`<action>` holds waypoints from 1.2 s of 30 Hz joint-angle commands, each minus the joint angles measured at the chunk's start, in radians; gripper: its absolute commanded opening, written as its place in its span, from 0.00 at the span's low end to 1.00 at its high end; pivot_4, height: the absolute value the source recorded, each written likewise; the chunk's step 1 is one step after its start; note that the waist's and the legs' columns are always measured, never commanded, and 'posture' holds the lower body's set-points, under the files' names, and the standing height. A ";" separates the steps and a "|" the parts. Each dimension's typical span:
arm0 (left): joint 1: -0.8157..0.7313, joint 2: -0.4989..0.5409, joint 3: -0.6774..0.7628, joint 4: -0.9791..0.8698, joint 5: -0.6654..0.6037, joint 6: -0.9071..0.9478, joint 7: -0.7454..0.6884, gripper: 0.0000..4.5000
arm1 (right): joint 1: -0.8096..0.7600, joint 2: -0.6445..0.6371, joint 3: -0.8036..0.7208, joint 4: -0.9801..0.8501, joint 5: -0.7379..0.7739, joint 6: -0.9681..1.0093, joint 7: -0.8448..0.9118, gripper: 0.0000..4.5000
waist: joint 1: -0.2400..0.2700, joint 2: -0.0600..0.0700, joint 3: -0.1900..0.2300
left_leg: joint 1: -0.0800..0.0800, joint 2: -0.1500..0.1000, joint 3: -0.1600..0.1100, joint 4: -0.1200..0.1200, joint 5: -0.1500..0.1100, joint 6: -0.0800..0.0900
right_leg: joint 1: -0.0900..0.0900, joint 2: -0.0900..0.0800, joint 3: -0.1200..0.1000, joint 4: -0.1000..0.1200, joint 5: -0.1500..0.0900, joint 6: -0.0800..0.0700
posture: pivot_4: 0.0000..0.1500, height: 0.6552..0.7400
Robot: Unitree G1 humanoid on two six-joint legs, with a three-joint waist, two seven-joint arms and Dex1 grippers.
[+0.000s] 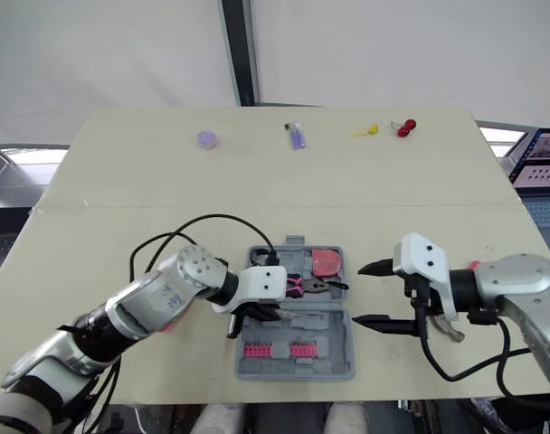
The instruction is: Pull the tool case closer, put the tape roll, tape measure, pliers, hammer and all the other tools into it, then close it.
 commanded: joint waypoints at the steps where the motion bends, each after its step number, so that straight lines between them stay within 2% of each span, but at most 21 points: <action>1: -0.010 -0.006 -0.004 -0.021 0.008 0.001 0.004 0.01 | -0.013 -0.018 -0.011 -0.008 0.006 -0.015 0.018 1.00 | 0.000 0.000 0.000 | 0.000 0.000 0.000 0.000 0.000 0.000 | 0.000 0.000 0.000 0.000 0.000 0.000 | 1.00 1.00; 33: 0.005 -0.019 -0.012 0.007 0.011 -0.044 0.034 0.01 | 0.004 -0.017 -0.020 0.005 0.001 -0.032 0.015 1.00 | 0.000 0.000 0.000 | 0.000 0.000 0.000 0.001 0.000 0.000 | 0.000 0.000 0.000 0.000 0.000 0.000 | 1.00 1.00; 35: 0.006 -0.019 -0.012 0.007 0.011 -0.045 0.035 0.24 | 0.006 -0.017 -0.021 0.005 0.001 -0.033 0.015 1.00 | 0.000 0.000 0.000 | 0.000 0.000 0.000 0.001 0.000 0.000 | 0.000 0.000 0.000 0.000 0.000 0.000 | 1.00 1.00; 36: 0.006 -0.019 -0.012 0.006 0.011 -0.047 0.034 0.31 | 0.007 -0.017 -0.021 0.005 0.001 -0.034 0.015 1.00 | 0.000 0.000 0.000 | 0.000 0.000 0.000 0.001 0.000 0.000 | 0.000 0.000 0.000 0.000 0.000 0.000 | 1.00 1.00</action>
